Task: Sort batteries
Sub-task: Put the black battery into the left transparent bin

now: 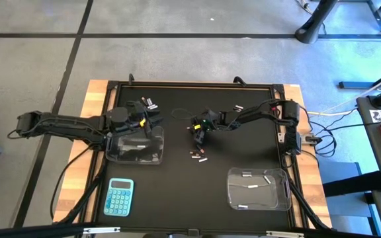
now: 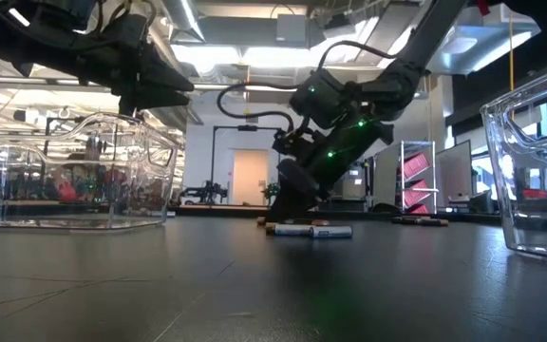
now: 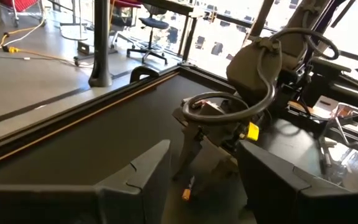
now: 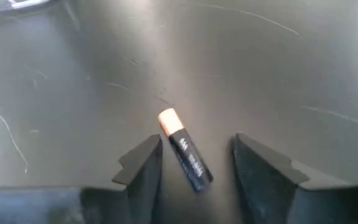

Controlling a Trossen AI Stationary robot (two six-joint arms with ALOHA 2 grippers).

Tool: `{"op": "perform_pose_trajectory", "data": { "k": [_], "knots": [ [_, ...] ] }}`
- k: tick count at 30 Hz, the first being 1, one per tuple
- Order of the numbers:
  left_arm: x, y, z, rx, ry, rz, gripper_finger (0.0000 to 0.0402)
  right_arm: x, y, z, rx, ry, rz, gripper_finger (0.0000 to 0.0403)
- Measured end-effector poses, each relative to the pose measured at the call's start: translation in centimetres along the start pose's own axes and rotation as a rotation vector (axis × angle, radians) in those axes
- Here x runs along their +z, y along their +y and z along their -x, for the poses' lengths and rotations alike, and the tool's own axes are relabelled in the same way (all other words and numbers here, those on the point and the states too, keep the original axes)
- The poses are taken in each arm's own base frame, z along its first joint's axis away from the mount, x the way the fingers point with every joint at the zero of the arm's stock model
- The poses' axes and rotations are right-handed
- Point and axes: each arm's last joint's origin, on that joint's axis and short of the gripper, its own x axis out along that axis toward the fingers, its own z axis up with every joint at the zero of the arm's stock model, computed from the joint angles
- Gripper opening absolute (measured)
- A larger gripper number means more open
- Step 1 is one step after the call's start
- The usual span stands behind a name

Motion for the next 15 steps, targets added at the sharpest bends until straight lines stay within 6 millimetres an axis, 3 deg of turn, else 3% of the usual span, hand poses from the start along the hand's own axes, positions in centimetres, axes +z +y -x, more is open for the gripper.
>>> {"op": "perform_pose_trajectory", "data": {
  "k": [10, 12, 15],
  "knots": [
    [0.0, 0.0, 0.0, 0.0, -0.001, 0.0, 0.0174, -0.6, 0.1, -1.0, 0.03, -0.007, -0.006, 0.0033],
    [0.0, 0.0, 0.0, 0.0, -0.001, 0.0, 0.0174, -0.2, 0.1, -1.1, 0.029, -0.042, -0.006, 0.0019],
    [0.0, 0.0, 0.0, 0.0, -0.001, 0.0, 0.0174, 0.2, 0.1, -1.1, 0.024, -0.063, -0.006, 0.0029]
  ]
}}
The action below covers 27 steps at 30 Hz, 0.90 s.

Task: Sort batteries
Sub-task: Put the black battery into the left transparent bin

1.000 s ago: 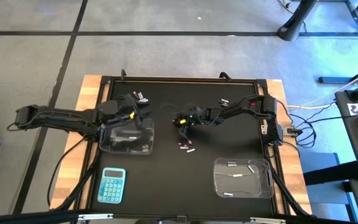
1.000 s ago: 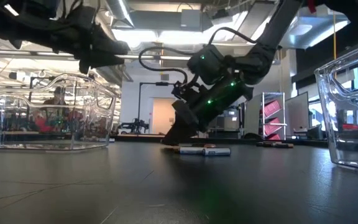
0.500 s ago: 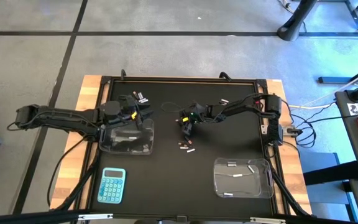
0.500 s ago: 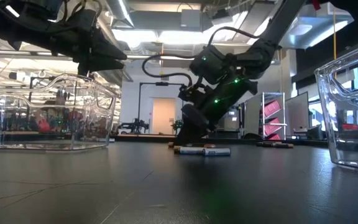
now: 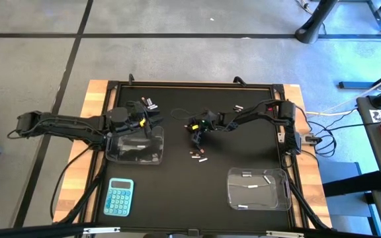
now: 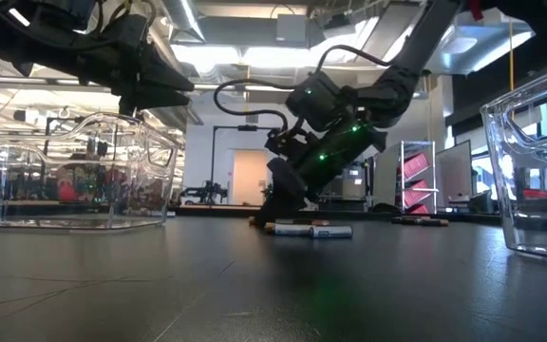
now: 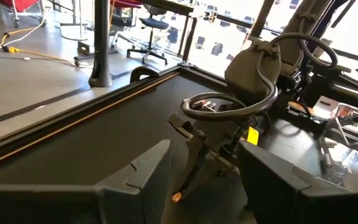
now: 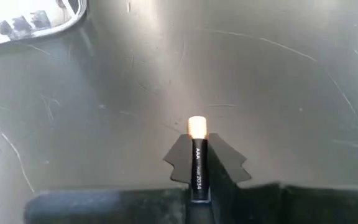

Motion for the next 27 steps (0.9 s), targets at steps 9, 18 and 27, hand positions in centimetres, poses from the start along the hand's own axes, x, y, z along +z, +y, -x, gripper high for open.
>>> {"op": "perform_pose_trajectory", "data": {
  "k": [9, 18, 27],
  "knots": [
    [0.0, 0.0, 0.0, 0.0, 0.001, 0.0, 0.0174, 1.2, -0.2, 0.3, -0.01, 0.015, -0.008, 0.0251],
    [-0.2, 0.1, 0.0, 0.006, 0.021, -0.007, 0.0174, 0.2, -0.3, 0.3, -0.018, 0.127, 0.004, 0.0202],
    [-0.2, 0.1, 0.0, 0.006, 0.021, -0.009, 0.0174, -0.9, -0.3, -0.7, 0.002, 0.174, -0.029, 0.0021]
  ]
}}
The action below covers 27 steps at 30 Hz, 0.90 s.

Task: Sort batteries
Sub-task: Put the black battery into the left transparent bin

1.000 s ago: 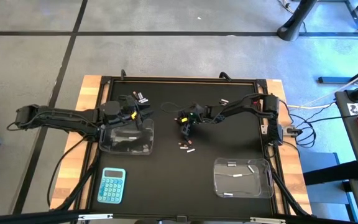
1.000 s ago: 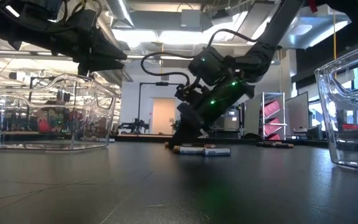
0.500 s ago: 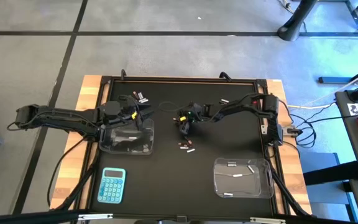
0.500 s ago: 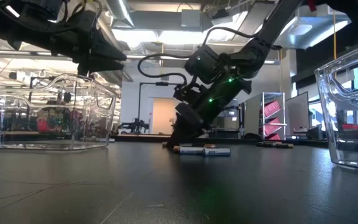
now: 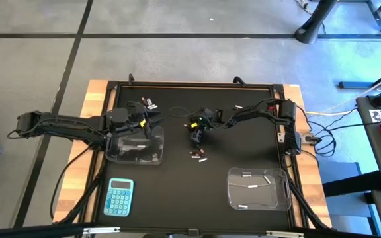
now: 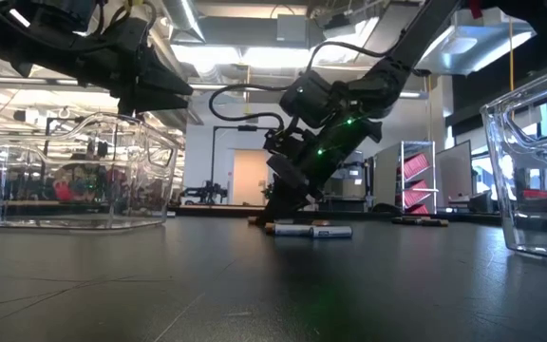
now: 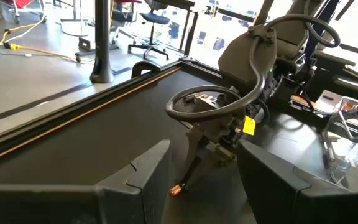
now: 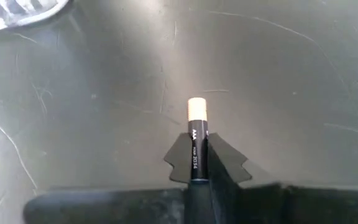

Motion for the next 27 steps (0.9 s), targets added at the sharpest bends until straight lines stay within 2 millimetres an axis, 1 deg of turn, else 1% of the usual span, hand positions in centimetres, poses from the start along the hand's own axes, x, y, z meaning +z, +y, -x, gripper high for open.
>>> {"op": "perform_pose_trajectory", "data": {
  "k": [3, 5, 8, 11, 13, 16, 19, 24, 27],
  "knots": [
    [0.0, 0.0, 0.0, 0.0, 0.0, -0.027, 0.0174, 0.4, 0.4, 0.2, -0.008, -0.053, 0.008, 0.0025],
    [0.0, 0.0, 0.0, -0.006, 0.001, -0.061, 0.0174, 1.3, 0.7, 0.7, 0.003, -0.134, 0.026, 0.0029],
    [0.0, -0.2, 0.0, -0.073, 0.006, -0.134, 0.0174, 2.6, 1.5, 1.4, 0.037, -0.258, 0.077, 0.0019],
    [0.0, -0.5, 0.0, -0.164, 0.009, -0.21, 0.0175, 5.3, 2.6, 3.5, 0.079, -0.483, 0.149, 0.0019],
    [0.2, -0.7, 0.0, -0.209, -0.013, -0.25, 0.018, 6.3, 3.5, 4.5, 0.122, -0.592, 0.202, 0.0018],
    [0.4, -1.1, -0.1, -0.29, -0.052, -0.315, 0.0198, 6.8, 4.8, 5.3, 0.187, -0.689, 0.277, 0.0018],
    [0.7, -1.3, -0.4, -0.335, -0.096, -0.342, 0.0227, 7.7, 5.8, 6.7, 0.204, -0.788, 0.31, 0.0018],
    [0.5, -1.4, -1.0, -0.335, -0.098, -0.323, 0.0275, 7.9, 6.3, 7.1, 0.21, -0.831, 0.321, 0.0018],
    [0.3, -1.5, -1.4, -0.329, -0.095, -0.296, 0.0285, 8.2, 6.6, 7.5, 0.206, -0.875, 0.32, 0.0018]
  ]
}}
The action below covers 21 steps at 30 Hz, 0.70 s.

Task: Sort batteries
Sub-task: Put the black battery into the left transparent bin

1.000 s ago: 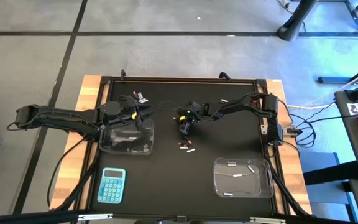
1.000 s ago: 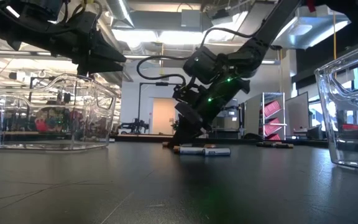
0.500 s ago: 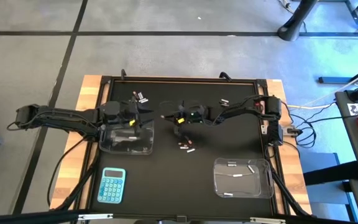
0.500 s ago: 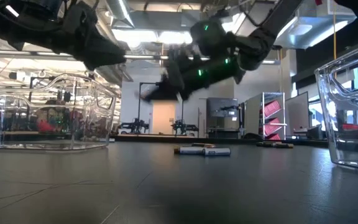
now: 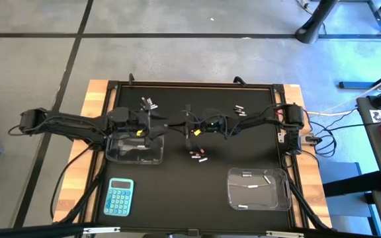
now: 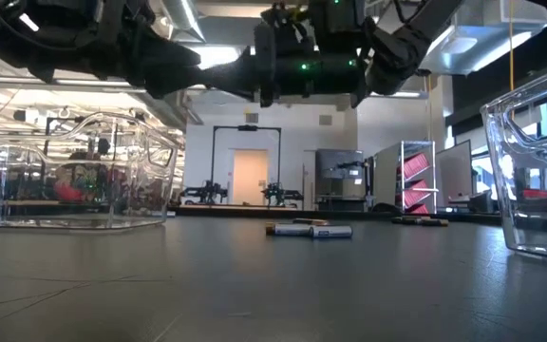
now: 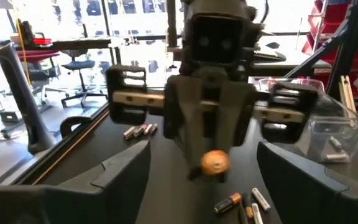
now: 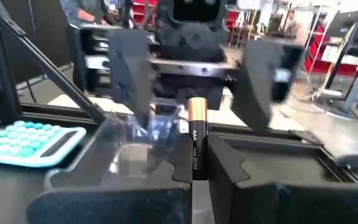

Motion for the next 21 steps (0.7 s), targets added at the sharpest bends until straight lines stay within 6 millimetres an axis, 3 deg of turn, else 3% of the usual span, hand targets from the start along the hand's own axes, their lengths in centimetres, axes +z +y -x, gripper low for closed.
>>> {"op": "perform_pose_trajectory", "data": {
  "k": [8, 15, 21],
  "knots": [
    [-0.1, -0.5, -0.2, -0.023, -0.004, 0.007, 0.024, 0.5, -0.2, 0.0, -0.032, -0.054, -0.02, 0.0018],
    [1.4, -1.5, 0.0, -0.068, -0.163, -0.035, 0.0191, 1.3, -0.1, 0.1, -0.018, -0.135, -0.027, 0.0018],
    [2.4, -1.7, 0.2, -0.072, -0.27, -0.051, 0.0178, 2.1, -0.1, 0.2, 0.019, -0.216, -0.031, 0.0018]
  ]
}}
